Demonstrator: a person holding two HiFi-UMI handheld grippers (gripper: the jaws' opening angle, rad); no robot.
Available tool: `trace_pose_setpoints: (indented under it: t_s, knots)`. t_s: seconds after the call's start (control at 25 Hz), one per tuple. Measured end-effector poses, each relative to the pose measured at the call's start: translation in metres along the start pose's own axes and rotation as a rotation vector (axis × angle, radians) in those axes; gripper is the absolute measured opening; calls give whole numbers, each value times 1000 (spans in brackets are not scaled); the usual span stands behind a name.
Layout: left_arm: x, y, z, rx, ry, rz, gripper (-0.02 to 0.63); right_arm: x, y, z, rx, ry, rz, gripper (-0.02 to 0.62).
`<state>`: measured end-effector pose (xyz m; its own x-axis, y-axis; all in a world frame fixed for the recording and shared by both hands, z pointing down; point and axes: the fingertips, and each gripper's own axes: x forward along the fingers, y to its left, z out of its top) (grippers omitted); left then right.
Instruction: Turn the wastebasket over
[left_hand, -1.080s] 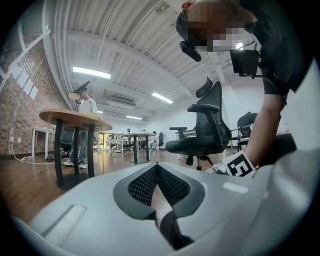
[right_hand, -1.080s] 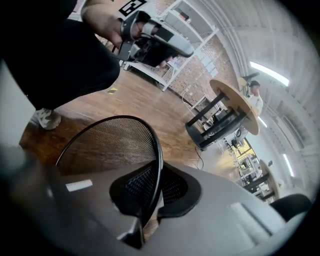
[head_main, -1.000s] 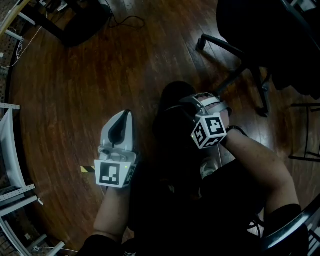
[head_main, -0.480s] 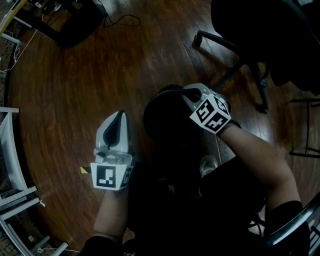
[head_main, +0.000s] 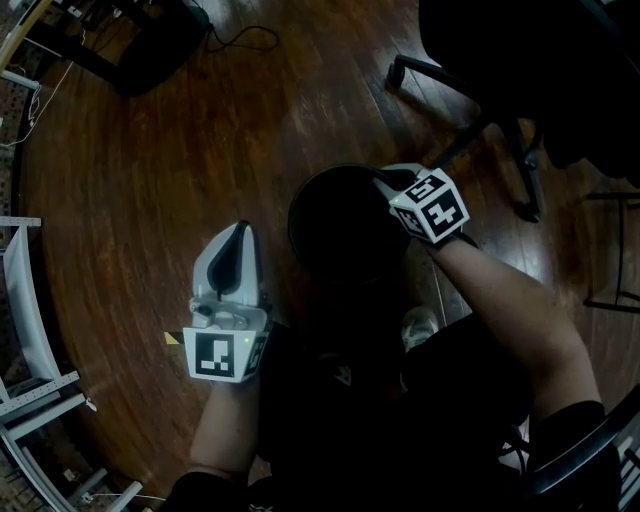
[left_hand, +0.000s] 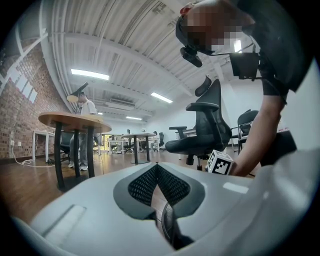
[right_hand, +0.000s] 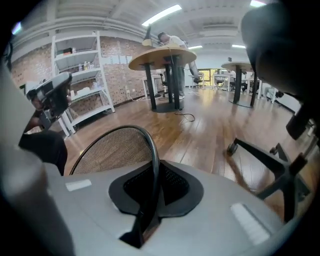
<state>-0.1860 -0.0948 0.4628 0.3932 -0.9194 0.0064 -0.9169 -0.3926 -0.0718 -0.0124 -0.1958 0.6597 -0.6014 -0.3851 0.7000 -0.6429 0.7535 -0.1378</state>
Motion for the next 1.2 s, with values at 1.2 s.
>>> trace_pose_setpoints:
  t_s: [1.2]
  knots:
    - [43,0,2,-50,27,-74,0,-21,-16,7,142,-16,-26,117]
